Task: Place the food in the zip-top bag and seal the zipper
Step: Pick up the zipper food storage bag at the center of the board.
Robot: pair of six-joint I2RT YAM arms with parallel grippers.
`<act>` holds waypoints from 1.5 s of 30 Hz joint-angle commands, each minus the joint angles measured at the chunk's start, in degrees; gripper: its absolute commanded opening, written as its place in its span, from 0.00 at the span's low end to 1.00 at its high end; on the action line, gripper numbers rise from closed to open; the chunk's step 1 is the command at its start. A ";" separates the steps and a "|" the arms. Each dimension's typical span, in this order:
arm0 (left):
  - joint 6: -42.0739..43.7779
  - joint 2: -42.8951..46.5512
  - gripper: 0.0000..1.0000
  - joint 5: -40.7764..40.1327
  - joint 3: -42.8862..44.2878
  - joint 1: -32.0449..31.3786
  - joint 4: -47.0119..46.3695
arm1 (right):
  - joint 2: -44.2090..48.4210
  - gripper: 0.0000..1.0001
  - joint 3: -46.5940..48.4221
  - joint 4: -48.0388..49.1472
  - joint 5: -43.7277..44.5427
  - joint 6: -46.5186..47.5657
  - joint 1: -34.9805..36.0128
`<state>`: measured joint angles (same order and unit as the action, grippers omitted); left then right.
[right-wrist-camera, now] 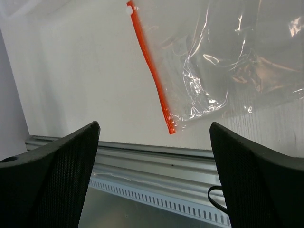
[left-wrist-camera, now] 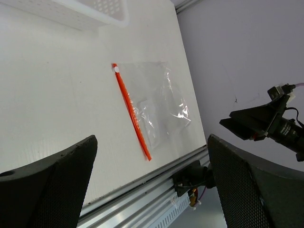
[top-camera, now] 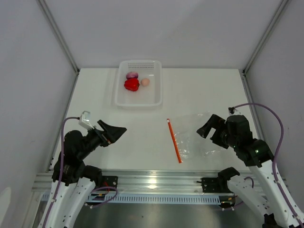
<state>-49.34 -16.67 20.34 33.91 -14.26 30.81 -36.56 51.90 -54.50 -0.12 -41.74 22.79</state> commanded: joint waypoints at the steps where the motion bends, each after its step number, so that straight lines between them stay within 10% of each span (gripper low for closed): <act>1: 1.88 -0.91 1.00 0.58 2.91 -0.15 0.83 | -5.44 0.99 1.01 2.11 -4.71 3.49 0.41; 11: 2.41 -1.79 0.99 1.28 3.88 -0.15 0.57 | -35.02 0.97 10.57 5.11 16.98 2.71 23.34; 24: 2.06 -0.12 0.95 5.67 1.95 -0.15 -3.64 | -63.79 0.75 25.53 8.18 25.08 10.53 22.57; 33: 1.62 0.41 0.95 7.26 1.07 -0.15 -4.88 | -70.05 0.45 28.52 9.24 23.15 13.00 21.95; 45: 1.00 0.49 0.95 8.23 0.54 -0.15 -5.93 | -73.92 0.39 27.99 12.05 21.22 14.23 23.00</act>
<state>-47.97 -16.53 27.29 34.70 -14.28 27.00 -109.95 78.37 -44.25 21.26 -28.21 45.15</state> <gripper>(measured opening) 0.953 0.391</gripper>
